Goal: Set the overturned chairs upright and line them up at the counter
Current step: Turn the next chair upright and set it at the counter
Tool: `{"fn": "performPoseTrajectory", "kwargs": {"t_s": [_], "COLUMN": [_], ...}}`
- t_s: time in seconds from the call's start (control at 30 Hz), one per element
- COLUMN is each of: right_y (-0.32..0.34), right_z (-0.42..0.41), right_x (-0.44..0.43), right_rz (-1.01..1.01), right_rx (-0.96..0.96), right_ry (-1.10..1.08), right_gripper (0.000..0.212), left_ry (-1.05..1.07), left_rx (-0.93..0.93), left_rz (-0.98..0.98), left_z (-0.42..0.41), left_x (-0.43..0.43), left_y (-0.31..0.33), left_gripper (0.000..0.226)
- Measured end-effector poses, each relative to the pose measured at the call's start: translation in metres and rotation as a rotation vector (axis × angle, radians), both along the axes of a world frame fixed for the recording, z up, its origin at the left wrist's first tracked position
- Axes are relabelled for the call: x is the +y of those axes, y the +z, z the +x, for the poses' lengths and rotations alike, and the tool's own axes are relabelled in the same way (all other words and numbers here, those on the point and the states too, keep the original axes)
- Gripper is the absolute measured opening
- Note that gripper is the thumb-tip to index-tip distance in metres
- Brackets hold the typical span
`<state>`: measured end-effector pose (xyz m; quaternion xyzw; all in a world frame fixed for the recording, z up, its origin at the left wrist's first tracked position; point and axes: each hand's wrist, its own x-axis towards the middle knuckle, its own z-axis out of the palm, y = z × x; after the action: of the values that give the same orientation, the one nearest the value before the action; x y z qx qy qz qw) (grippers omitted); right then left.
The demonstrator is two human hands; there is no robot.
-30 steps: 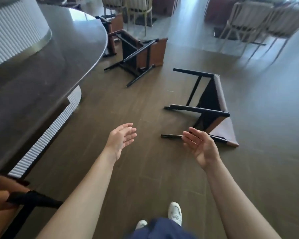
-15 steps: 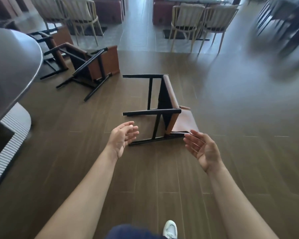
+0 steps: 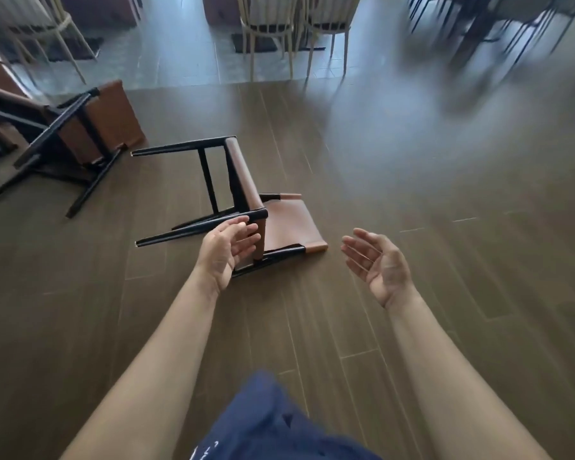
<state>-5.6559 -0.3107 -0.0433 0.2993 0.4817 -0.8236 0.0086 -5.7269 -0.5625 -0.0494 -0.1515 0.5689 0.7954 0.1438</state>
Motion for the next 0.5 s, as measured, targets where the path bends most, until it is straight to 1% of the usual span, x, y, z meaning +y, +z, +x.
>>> {"fn": "performPoseTrajectory", "kwargs": {"t_s": [0.27,0.4,0.5], "right_y": [-0.01,-0.008,-0.01], "right_z": [-0.086,-0.132,-0.165], "right_x": [0.06,0.086,0.109], "right_rz": [-0.017,0.01,-0.025], "right_rx": [0.009,0.007,0.015], "right_ry": [-0.108,-0.142,-0.204], "right_gripper": [0.022,0.022,0.022], "left_ry": [-0.11,-0.163,-0.219], "left_rx": [0.003,0.017,0.013], "left_rz": [-0.001,-0.01,-0.025], "left_z": [-0.11,-0.17,-0.214], "left_x": [0.074,0.103,0.128], "left_y": [-0.012,-0.009,-0.008], "left_gripper": [0.021,0.019,0.019]}}
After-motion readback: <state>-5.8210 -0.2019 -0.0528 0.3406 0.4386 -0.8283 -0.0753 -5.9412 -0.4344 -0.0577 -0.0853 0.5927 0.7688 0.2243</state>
